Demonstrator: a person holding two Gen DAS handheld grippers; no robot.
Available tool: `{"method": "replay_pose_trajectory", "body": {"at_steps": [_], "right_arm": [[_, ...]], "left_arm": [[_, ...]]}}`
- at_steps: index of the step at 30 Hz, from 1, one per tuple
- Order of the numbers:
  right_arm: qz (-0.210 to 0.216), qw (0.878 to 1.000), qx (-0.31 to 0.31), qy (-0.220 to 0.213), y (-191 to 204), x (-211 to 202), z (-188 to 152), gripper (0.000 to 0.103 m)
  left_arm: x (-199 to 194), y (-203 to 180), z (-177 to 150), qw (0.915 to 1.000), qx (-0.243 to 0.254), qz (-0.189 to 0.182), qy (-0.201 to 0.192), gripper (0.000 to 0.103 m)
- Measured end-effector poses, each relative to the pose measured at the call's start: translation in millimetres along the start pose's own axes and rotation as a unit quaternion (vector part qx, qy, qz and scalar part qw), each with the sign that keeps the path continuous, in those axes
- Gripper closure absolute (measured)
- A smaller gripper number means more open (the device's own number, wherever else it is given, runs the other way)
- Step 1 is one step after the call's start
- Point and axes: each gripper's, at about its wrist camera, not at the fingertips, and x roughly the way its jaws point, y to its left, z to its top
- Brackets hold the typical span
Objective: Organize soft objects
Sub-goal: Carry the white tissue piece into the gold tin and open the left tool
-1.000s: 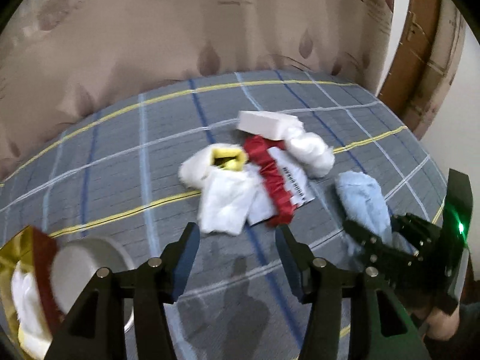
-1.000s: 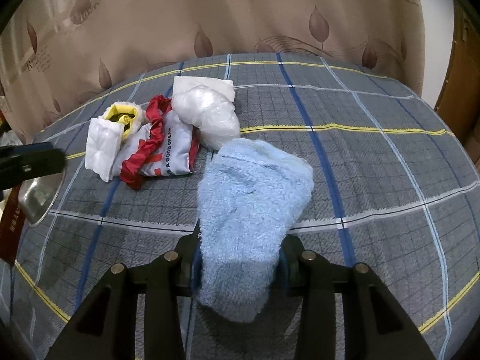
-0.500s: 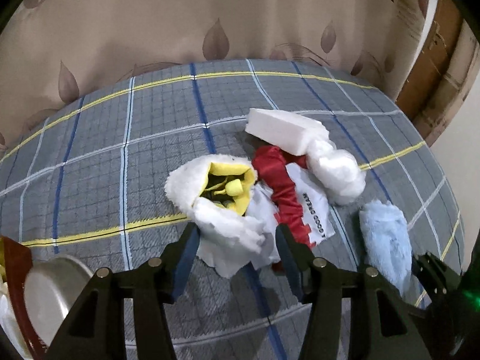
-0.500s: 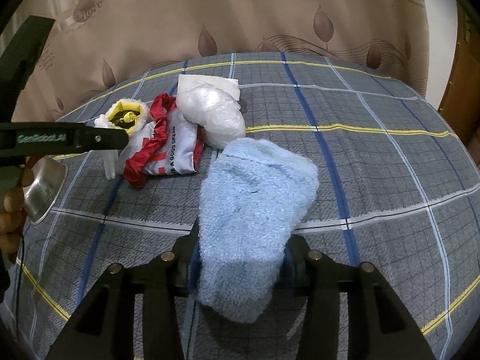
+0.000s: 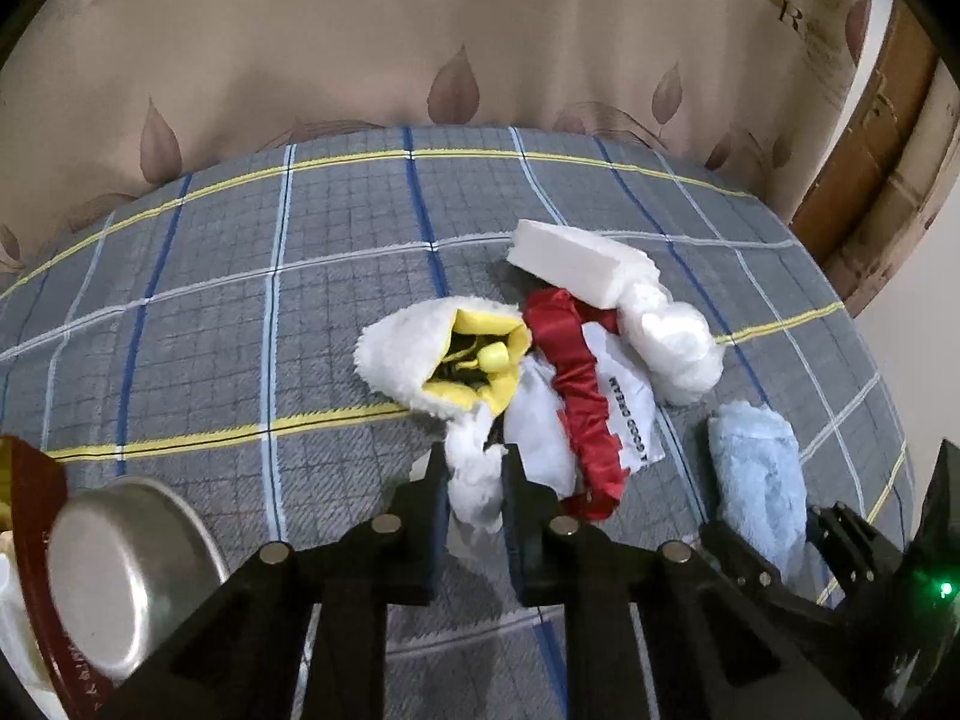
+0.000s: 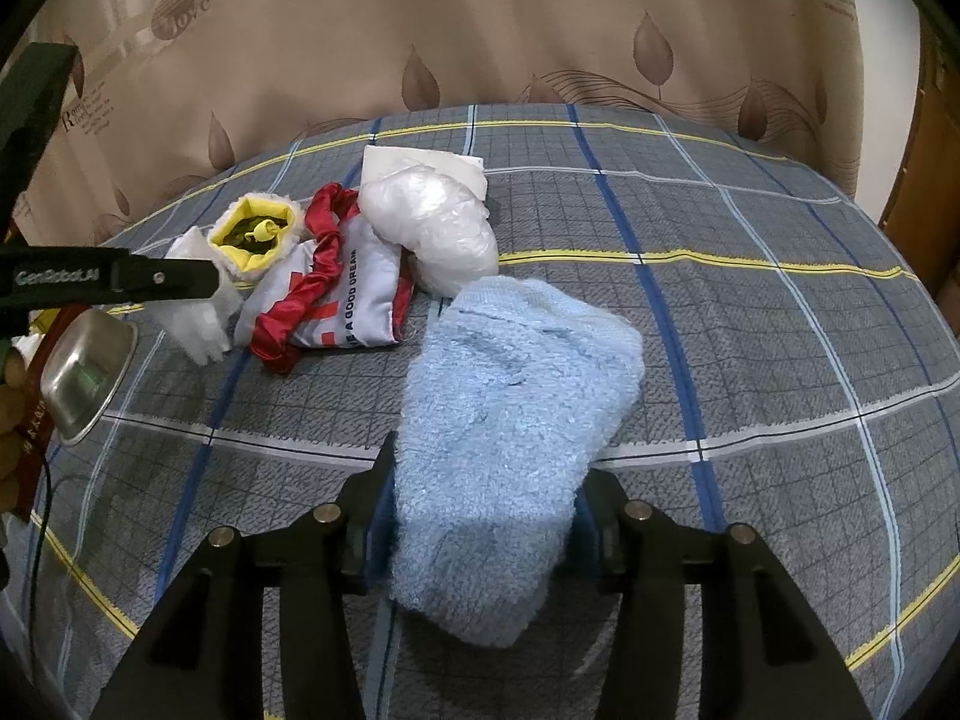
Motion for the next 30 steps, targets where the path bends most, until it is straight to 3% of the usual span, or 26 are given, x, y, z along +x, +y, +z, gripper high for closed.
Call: {"method": "replay_pose_trajectory", "body": {"at_steps": [12,18,24,30], "right_arm": [[-0.002,1.000,-0.003,0.001,0.7,0.5,0.3,0.055],[-0.003,1.000,-0.003,0.001,0.9,1.2,0.3,0.055],[-0.005,1.000,-0.005,0.001,1.1,1.9,0.2,0.055],[-0.008,1.000,-0.007,0.001,1.4,1.8,0.1,0.055]], "left_arm": [[-38.8,-3.4,-29.8,0.9997,0.015,0.006,0.020,0.088],[-76.2,4.9,-53.8,0.9997,0.011,0.004,0.022,0.088],[-120.8,29.0,-72.9,0.9996,-0.003,0.017,0.023,0.088],[-163.2,69.6,-88.6,0.9978,-0.029,0.059,0.009,0.088]]}}
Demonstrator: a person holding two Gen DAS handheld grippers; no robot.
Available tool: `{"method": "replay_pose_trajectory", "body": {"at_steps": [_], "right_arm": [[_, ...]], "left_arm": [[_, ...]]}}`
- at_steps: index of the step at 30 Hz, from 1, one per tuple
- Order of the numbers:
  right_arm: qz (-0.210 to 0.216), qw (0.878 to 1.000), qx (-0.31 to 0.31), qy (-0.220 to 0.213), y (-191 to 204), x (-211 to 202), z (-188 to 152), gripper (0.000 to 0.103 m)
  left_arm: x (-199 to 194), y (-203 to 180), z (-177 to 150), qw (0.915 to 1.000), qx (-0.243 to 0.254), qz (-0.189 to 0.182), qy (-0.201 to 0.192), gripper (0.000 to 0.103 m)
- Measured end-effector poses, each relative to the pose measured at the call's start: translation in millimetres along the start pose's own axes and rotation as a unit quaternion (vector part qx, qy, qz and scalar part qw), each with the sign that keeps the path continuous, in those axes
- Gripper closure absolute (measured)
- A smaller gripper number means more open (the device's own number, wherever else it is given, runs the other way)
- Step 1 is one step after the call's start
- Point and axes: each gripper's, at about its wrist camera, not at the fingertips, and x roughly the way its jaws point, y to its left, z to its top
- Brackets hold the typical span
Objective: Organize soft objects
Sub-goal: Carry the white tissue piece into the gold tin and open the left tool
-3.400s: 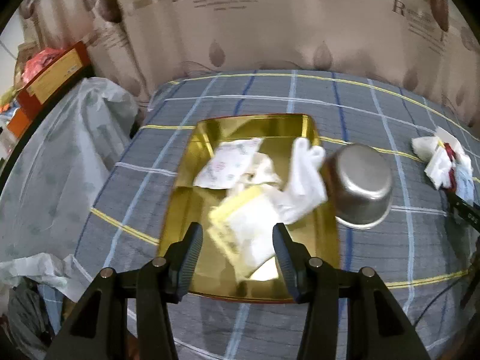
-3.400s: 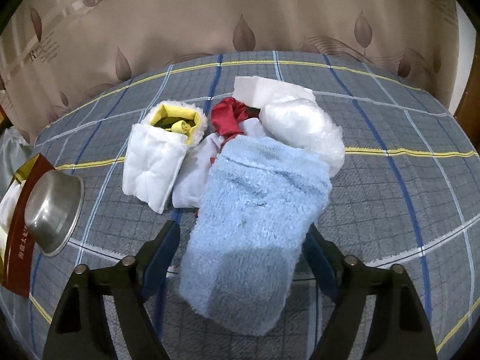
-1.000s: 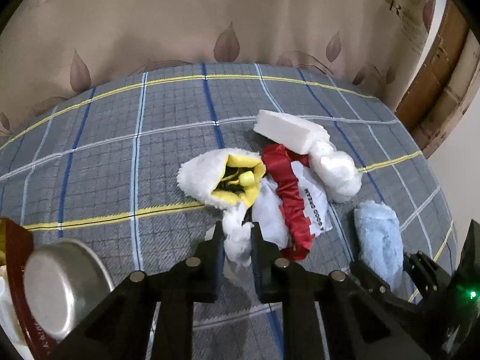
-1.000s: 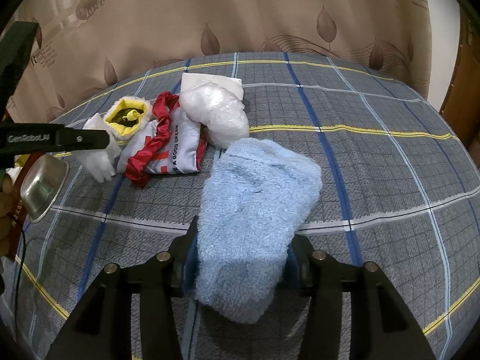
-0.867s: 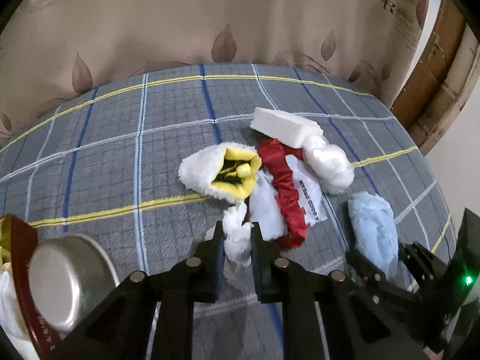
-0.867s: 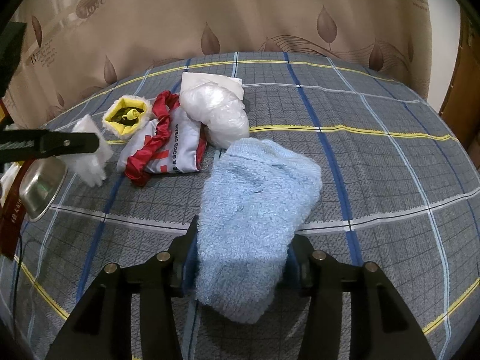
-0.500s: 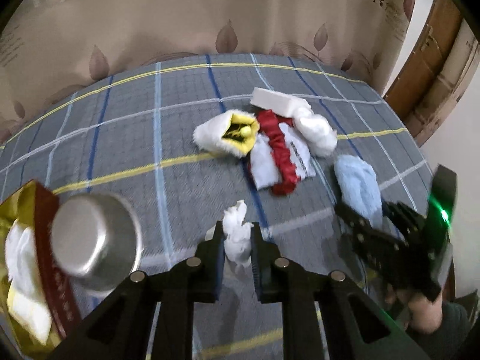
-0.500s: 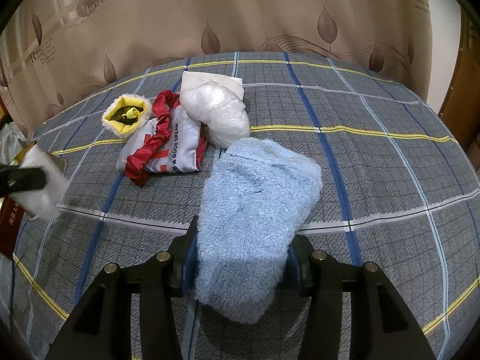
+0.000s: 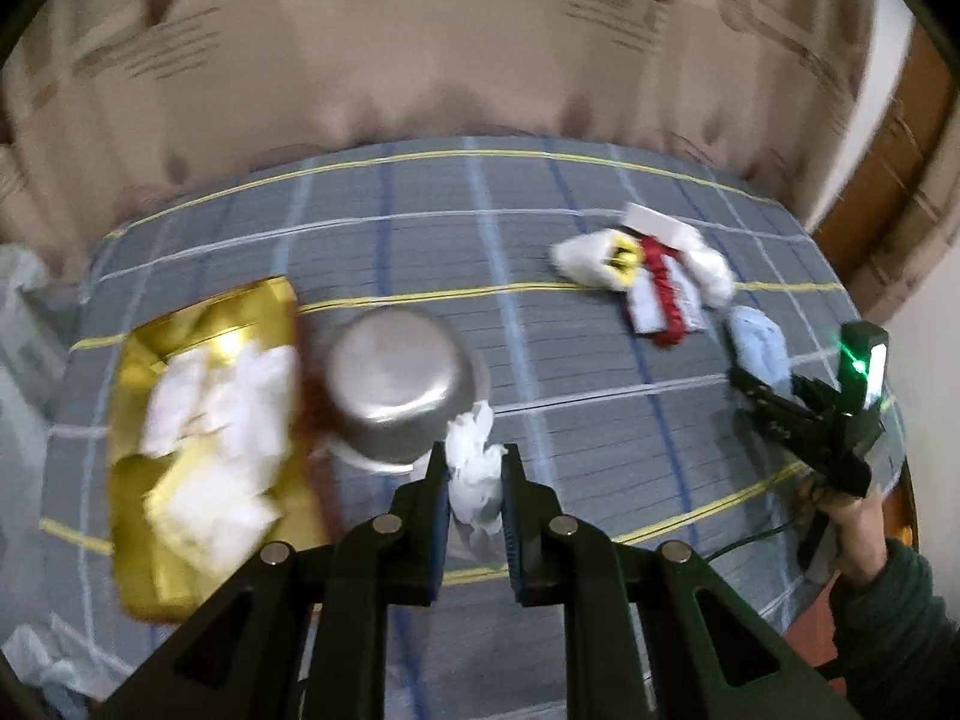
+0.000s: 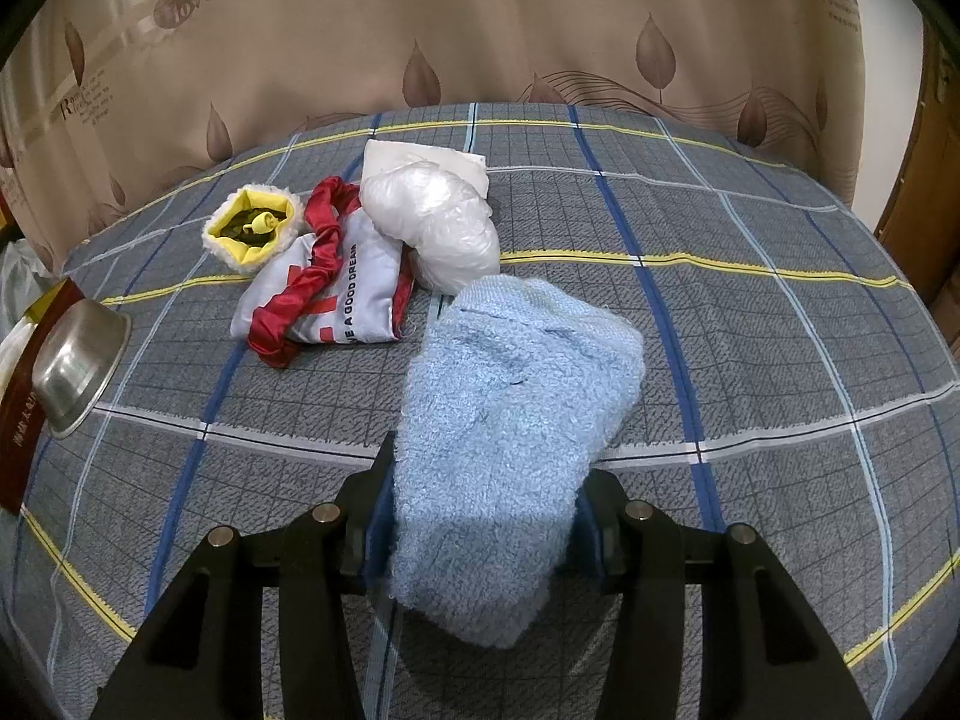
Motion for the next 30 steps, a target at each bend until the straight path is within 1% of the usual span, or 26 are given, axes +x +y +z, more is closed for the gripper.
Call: {"method": "replay_pose_trajectory", "body": {"at_steps": [8,13,15,17,18,19,23,24,30], "right_arm": [[-0.004,1.000,-0.004,0.001,0.4,0.1,0.4,0.056],[-0.007,1.000,-0.006,0.001,2.4,-0.2,0.0,0.056],[-0.009,1.000,-0.008,0.001,2.5,0.4,0.3,0.056],[-0.009,1.000,-0.008,0.001,2.2,0.6,0.0,0.056],[-0.009,1.000,-0.007,0.001,1.8,0.6,-0.1,0.056],[-0.008,1.000,-0.007,0.001,2.7,0.9,0.0,0.056],[-0.010,1.000,-0.009,0.001,2.0,1.0,-0.2,0.056],[-0.010,1.000,-0.009,0.001,1.9,1.0,-0.1,0.056],[-0.009,1.000,-0.009,0.001,1.5,1.0,0.1,0.055]], "left_arm": [[-40.8,73.3,-23.2,0.9967,-0.055,0.058,-0.016,0.088],[-54.6,120.5,-36.1,0.9906,-0.081,0.107,-0.025,0.088],[-55.1,140.2,-35.5,0.9881,-0.095,0.119,-0.025,0.088],[-51.7,160.2,-32.8,0.9832,-0.109,0.144,-0.026,0.088],[-48.7,169.0,-30.3,0.9819,-0.115,0.148,-0.023,0.088],[-43.8,180.5,-27.4,0.9810,-0.126,0.146,-0.021,0.088],[-25.2,203.3,-17.4,0.9798,-0.146,0.136,-0.014,0.087],[-19.1,206.0,-13.4,0.9804,-0.147,0.131,-0.010,0.087],[10.7,221.8,2.2,0.9780,-0.151,0.144,0.007,0.086]]}}
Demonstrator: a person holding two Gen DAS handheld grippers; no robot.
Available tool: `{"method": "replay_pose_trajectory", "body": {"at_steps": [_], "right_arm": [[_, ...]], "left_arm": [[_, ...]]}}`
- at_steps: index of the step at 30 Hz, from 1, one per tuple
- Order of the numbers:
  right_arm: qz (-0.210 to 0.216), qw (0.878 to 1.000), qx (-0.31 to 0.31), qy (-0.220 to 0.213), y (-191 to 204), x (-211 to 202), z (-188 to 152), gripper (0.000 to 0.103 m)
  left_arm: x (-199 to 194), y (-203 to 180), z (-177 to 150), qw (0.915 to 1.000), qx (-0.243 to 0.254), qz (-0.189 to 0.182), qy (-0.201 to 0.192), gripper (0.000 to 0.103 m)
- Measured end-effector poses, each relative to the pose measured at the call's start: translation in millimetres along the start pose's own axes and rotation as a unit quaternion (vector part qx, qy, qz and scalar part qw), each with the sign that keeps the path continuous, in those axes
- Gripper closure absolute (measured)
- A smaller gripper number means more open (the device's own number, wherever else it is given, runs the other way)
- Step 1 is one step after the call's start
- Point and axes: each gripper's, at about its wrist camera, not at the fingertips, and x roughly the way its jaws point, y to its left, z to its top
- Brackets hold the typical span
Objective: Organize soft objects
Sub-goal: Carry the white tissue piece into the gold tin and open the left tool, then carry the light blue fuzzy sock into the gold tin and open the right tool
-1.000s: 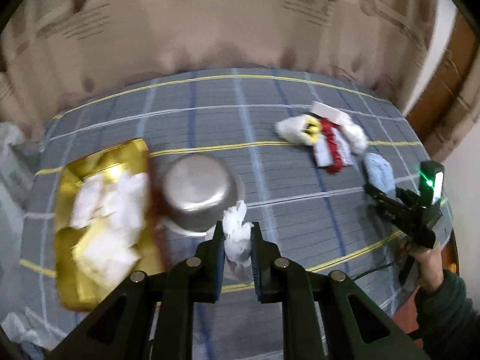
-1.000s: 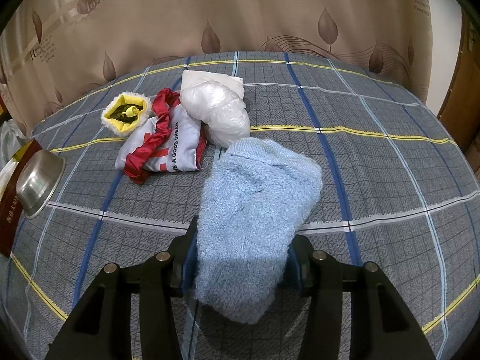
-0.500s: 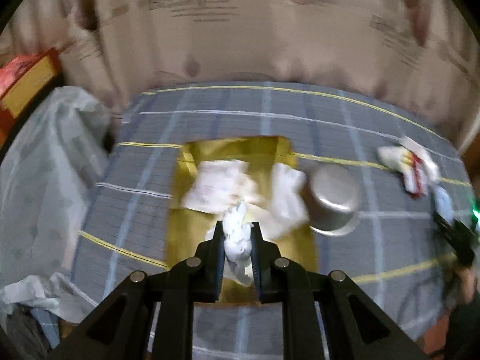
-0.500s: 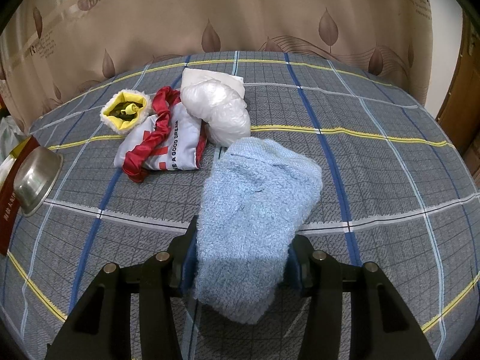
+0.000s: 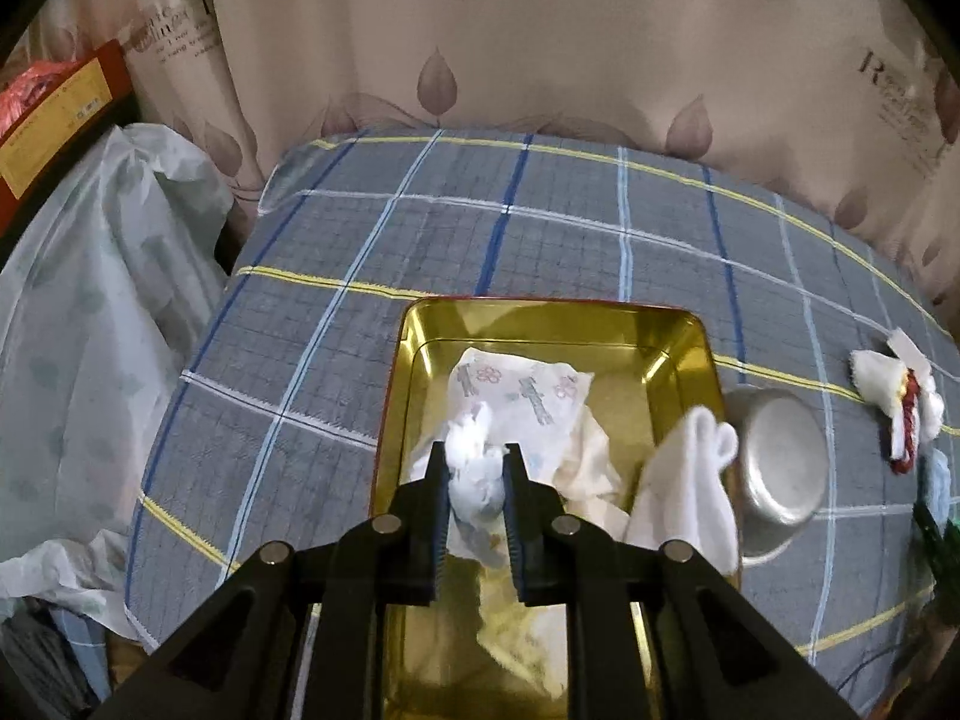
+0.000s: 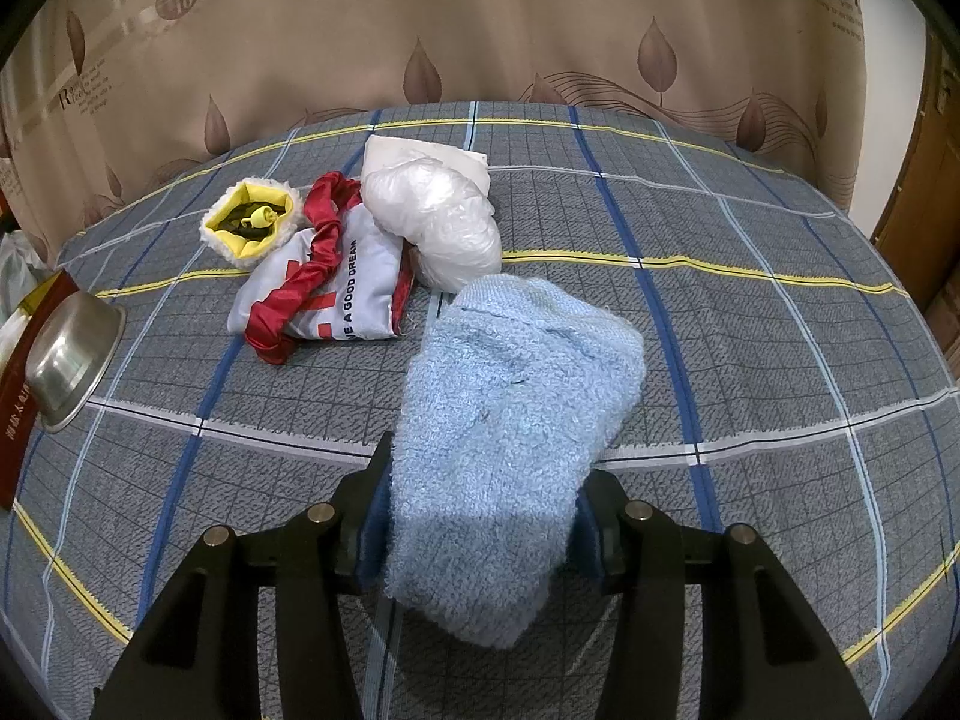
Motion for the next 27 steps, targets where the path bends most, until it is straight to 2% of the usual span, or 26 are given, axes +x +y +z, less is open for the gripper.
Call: {"method": "replay_pose_trajectory", "body": {"at_steps": [2,4,9,12,18,22,27], "right_arm": [[0.000,1.000,0.000,0.000,0.3,0.2,0.3,0.055],[0.000,1.000,-0.001,0.000,0.2,0.0,0.2,0.055],[-0.002,1.000,-0.003,0.001,-0.7,-0.6,0.0,0.055],[-0.002,1.000,-0.004,0.001,0.8,-0.2,0.3,0.055],[-0.003,1.000,-0.004,0.001,-0.4,-0.2,0.3,0.055],[-0.002,1.000,-0.004,0.001,1.2,0.1,0.6,0.055],[-0.002,1.000,-0.003,0.001,0.4,0.2,0.7,0.055]], "left_arm": [[9.3,0.3,5.2,1.0000,-0.003,0.002,0.008,0.082],[16.9,-1.7,8.5,0.9998,0.002,0.008,0.017,0.067],[23.5,-2.9,10.0,0.9996,0.000,0.024,0.013,0.057],[20.5,-2.9,11.4,0.9998,0.001,0.022,0.001,0.056],[7.4,-1.5,10.3,0.9999,-0.002,-0.009,-0.007,0.056],[-8.9,-3.1,-2.9,0.9997,-0.004,-0.003,-0.022,0.056],[-27.1,-8.4,-28.8,0.9991,-0.002,0.028,-0.033,0.056]]}}
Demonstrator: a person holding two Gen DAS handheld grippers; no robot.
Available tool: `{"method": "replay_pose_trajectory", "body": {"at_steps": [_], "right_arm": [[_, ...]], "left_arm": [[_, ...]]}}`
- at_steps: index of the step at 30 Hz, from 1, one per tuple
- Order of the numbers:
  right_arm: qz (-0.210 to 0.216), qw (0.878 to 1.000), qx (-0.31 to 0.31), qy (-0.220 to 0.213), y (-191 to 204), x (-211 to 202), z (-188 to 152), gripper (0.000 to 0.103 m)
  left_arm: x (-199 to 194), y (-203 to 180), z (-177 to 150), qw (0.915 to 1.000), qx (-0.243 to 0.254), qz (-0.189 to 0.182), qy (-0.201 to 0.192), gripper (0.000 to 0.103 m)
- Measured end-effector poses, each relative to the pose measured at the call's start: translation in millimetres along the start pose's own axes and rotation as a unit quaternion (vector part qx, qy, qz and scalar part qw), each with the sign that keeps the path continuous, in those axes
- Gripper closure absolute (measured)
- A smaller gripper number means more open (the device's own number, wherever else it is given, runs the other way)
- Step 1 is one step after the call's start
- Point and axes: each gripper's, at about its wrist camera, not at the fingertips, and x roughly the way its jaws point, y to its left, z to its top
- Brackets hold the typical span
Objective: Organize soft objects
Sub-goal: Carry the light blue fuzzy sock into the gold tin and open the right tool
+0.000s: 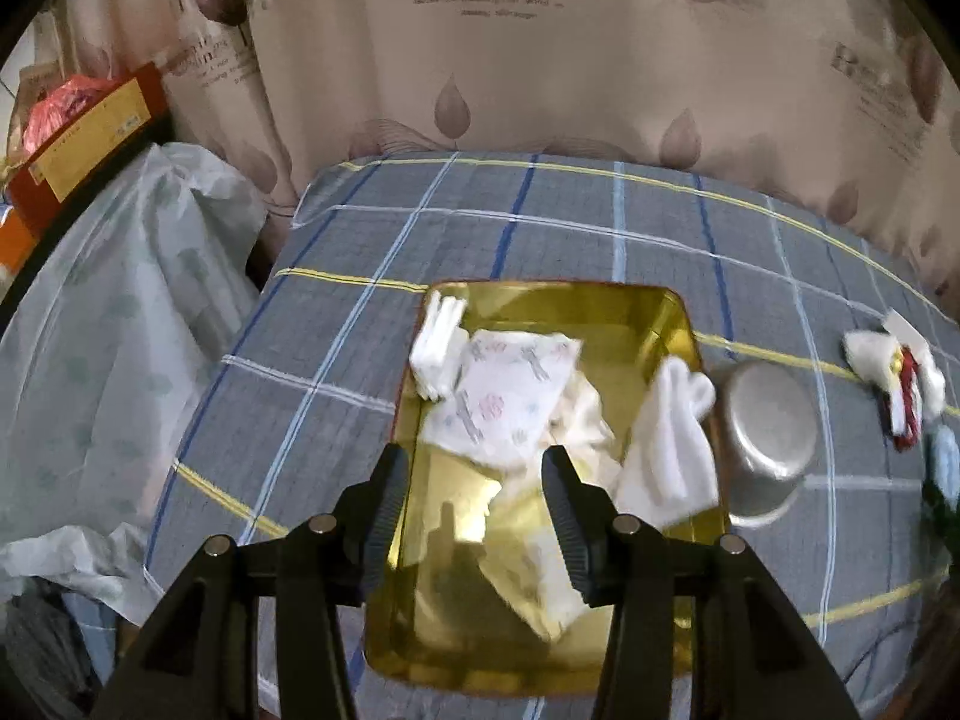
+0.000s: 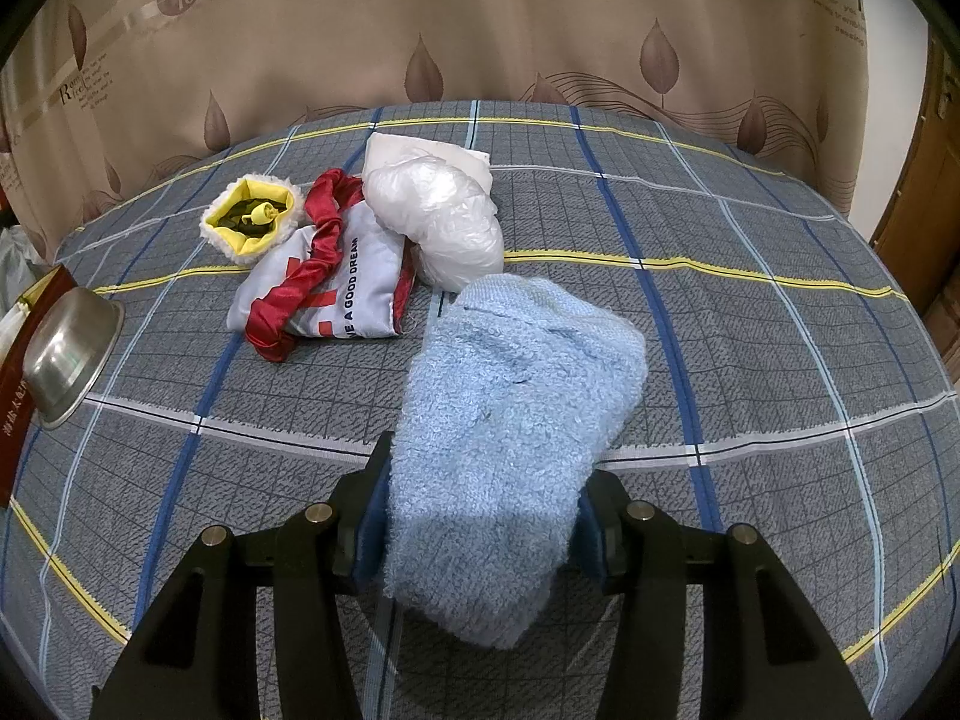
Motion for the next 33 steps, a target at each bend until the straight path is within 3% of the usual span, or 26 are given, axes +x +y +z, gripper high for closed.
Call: {"method": "replay_pose_trajectory", "body": {"at_steps": [5,7,12,16,21,33], "right_arm": [[0.008,1.000,0.007,-0.002,-2.3,-0.7,0.6,0.057],[0.008,1.000,0.010,-0.005,-2.7,-2.2,0.8,0.066],[0.012,1.000,0.009,-0.005,0.4,-7.4,-0.6,0.075],[0.010,1.000,0.007,-0.007,6.9,-12.8,-0.9,0.077],[0.017,1.000,-0.006,-0.003,18.9,-27.5,-5.6,0.077],[0.088,0.992,-0.092,0.012,108.1,-60.8,-14.6,0.077]], "left_arm": [[-15.6,-1.7,-26.7,0.9999,0.008,-0.004,-0.010,0.056],[-18.1,1.6,-33.8,0.9999,-0.002,-0.002,-0.011,0.056],[-18.4,12.0,-46.4,0.9994,-0.032,0.012,-0.008,0.056],[-19.4,16.0,-54.0,0.9982,-0.048,0.028,-0.020,0.056],[-17.8,22.6,-59.2,0.9981,-0.057,0.018,-0.017,0.056],[-26.8,41.8,-63.5,0.9962,-0.081,0.009,-0.029,0.056]]}}
